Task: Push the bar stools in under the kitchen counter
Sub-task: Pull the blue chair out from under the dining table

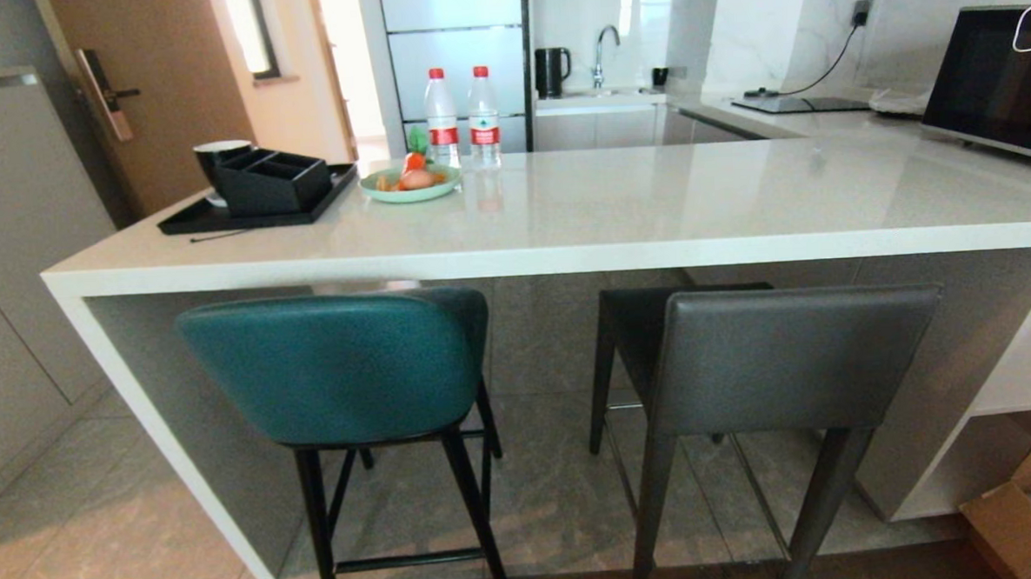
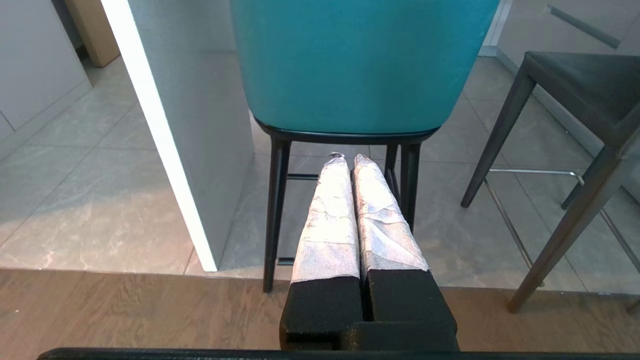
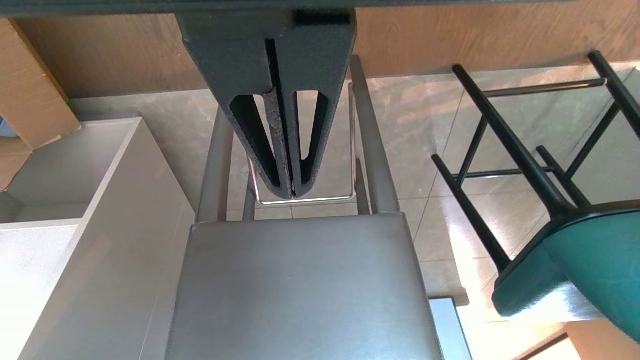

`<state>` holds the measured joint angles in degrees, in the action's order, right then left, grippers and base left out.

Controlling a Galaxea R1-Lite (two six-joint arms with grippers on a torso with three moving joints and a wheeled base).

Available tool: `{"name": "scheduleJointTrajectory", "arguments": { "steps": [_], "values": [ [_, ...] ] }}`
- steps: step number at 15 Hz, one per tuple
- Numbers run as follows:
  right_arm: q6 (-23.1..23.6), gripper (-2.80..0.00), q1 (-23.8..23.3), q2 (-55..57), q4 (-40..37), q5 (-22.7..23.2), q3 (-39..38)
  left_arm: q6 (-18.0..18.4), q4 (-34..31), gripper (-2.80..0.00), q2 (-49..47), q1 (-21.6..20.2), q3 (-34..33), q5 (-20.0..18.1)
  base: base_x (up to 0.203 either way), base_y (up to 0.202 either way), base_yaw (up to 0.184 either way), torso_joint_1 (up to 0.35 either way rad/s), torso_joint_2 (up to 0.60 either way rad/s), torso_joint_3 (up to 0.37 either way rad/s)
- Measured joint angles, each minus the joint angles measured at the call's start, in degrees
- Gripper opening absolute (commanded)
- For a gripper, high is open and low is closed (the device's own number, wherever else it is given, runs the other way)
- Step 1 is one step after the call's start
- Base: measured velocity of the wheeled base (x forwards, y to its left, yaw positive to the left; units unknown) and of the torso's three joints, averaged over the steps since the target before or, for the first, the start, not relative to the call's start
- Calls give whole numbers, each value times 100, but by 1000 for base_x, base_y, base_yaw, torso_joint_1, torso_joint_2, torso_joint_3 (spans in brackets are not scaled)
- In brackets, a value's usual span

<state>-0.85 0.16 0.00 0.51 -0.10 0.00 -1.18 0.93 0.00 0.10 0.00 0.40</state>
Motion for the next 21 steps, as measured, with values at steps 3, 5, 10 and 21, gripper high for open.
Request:
{"name": "scheduleJointTrajectory", "arguments": {
  "steps": [3, 5, 10, 21],
  "values": [
    [0, -280, 0, 0, 0, 0, 0, 0, 0, -280, 0, -1, 0, 1, 0, 0, 0, 0, 0, 0],
    [0, -280, 0, 0, 0, 0, 0, 9, -5, -280, 0, -10, 0, 1, 0, 0, 0, 0, 0, 0],
    [-2, -280, 0, 0, 0, 2, 0, 6, 4, -280, 0, -7, 0, 1, 0, 0, 0, 0, 0, 0],
    [-2, -280, 0, 0, 1, 0, 0, 9, 1, -280, 0, -10, 0, 3, 0, 0, 0, 0, 0, 0]
  ]
}}
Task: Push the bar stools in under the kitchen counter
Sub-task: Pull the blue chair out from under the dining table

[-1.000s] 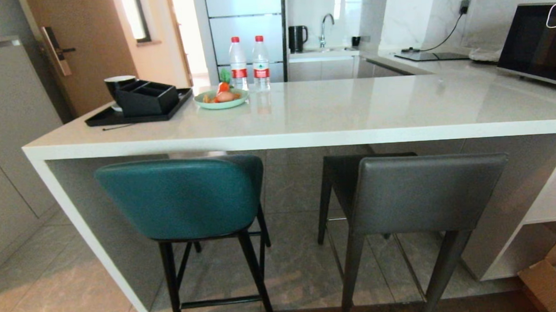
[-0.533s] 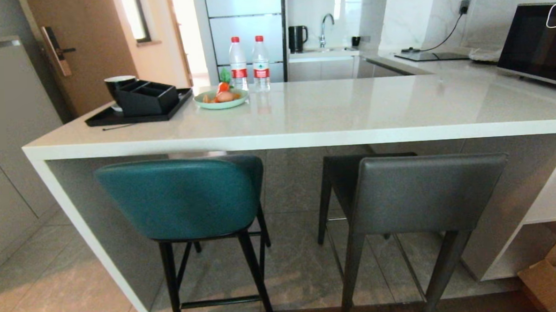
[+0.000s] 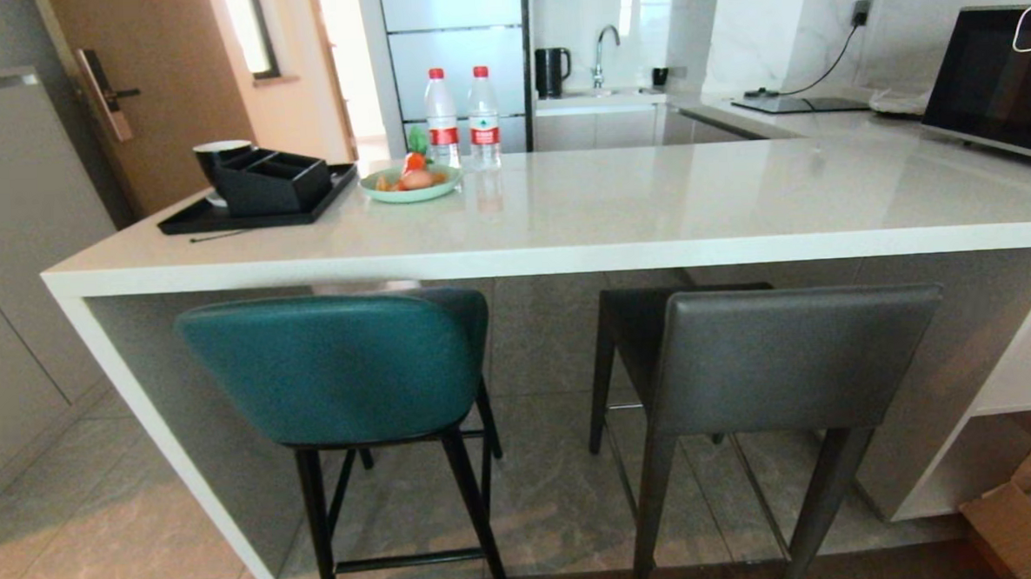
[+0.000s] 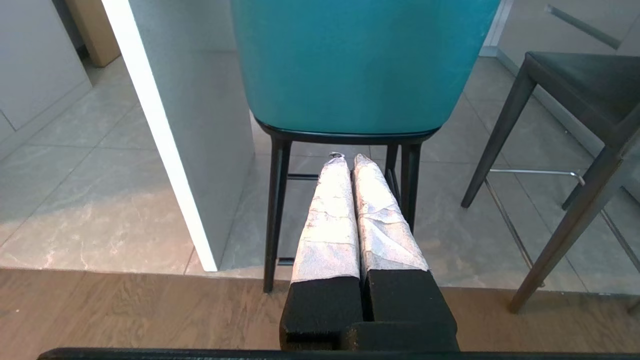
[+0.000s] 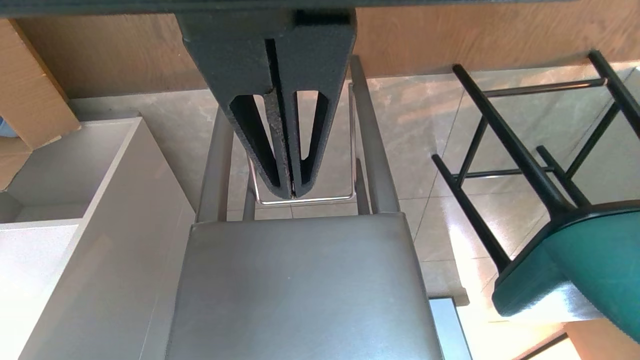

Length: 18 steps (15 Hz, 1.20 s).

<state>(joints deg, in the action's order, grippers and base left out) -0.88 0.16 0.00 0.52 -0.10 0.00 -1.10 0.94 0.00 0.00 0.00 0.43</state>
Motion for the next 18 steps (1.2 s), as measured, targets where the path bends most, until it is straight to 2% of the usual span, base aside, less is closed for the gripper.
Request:
{"name": "scheduleJointTrajectory", "arguments": {
  "steps": [8, 18],
  "values": [
    [-2, -280, 0, 0, -5, -1, 0, 0, 2, -280, 0, 7, 0, -1, 0, 13, 1, 0, 0, -1],
    [-2, -280, 0, 0, 3, 0, 0, -2, -10, -280, 0, 7, 0, 0, 0, 192, -2, 3, 3, 3]
  ]
}}
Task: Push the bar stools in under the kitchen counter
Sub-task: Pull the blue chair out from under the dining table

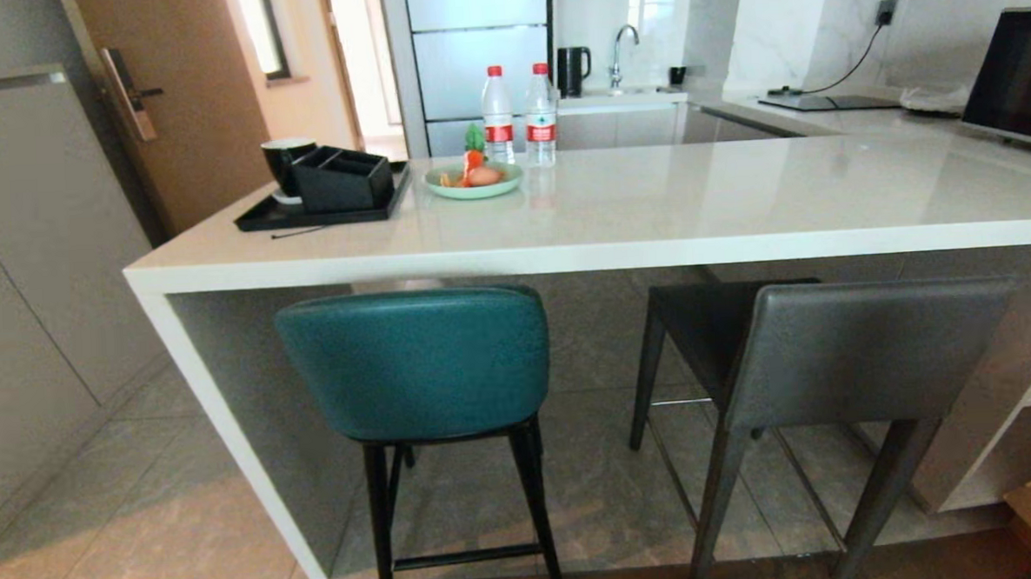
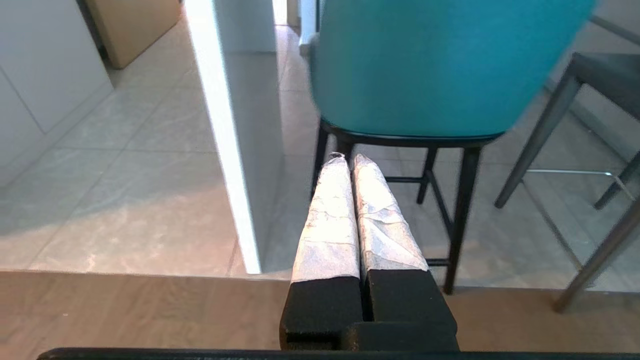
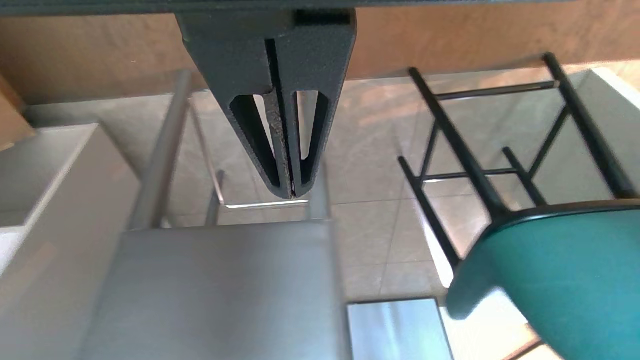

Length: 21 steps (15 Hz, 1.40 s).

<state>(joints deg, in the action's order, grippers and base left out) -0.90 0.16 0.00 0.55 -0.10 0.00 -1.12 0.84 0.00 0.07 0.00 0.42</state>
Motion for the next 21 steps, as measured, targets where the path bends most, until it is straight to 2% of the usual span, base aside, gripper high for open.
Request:
{"name": "scheduleJointTrajectory", "arguments": {
  "steps": [12, 21],
  "values": [
    [2, -280, 0, 0, -4, 0, 0, 0, 1, -280, 0, 1, 0, 1, 0, 190, -2, 2, 2, 3],
    [2, -280, 0, 0, -4, 0, 0, 0, 0, -280, 0, -7, 0, -2, 0, 8, 0, 0, 1, 0]
  ]
}}
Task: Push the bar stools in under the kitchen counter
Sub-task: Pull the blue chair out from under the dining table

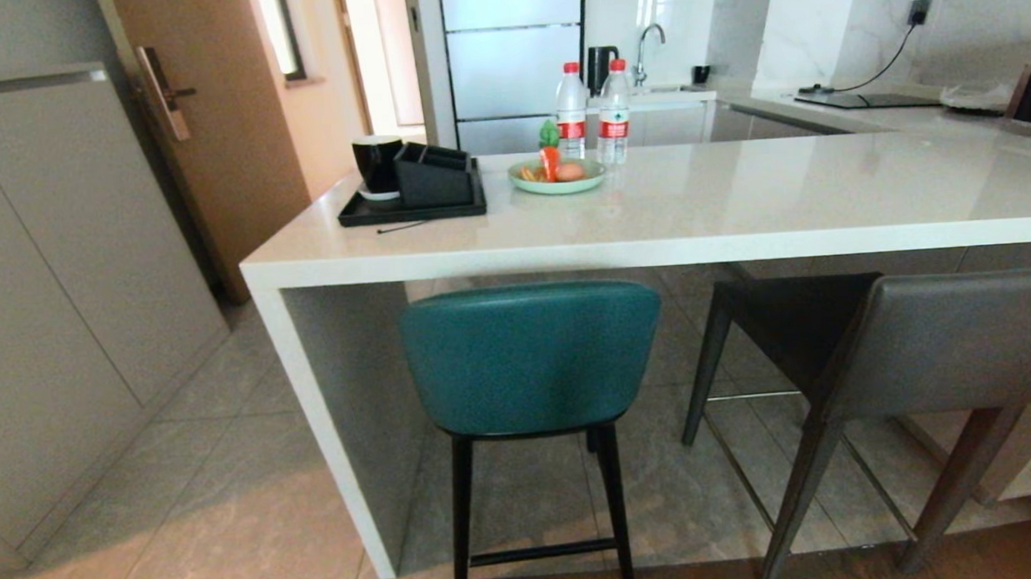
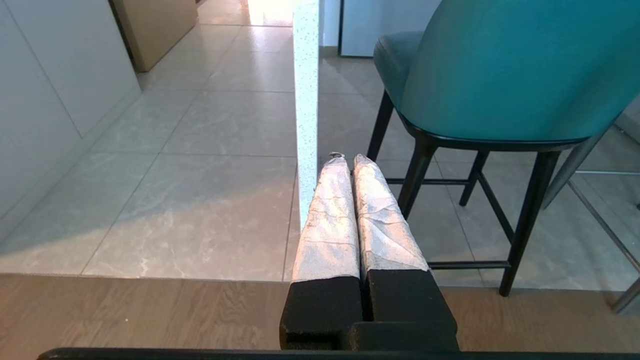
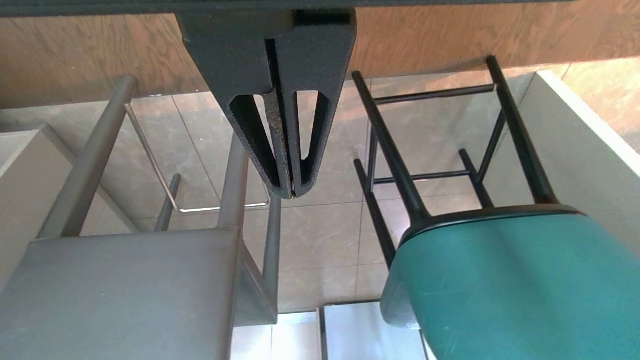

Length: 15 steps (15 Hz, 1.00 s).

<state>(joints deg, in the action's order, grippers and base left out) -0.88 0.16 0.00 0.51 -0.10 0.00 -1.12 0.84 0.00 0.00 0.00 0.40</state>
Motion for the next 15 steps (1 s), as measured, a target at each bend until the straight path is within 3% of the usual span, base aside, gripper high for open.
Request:
{"name": "scheduleJointTrajectory", "arguments": {
  "steps": [3, 15],
  "values": [
    [0, -280, 0, 0, 1, -1, 0, 2, 1, -280, 0, 0, 0, 1, 27, 0, -2, -1, 1, 1],
    [0, -280, 0, 0, 0, -1, 0, 0, -2, -280, 0, 2, 0, 1, 182, 0, 3, 4, 0, 2]
  ]
}}
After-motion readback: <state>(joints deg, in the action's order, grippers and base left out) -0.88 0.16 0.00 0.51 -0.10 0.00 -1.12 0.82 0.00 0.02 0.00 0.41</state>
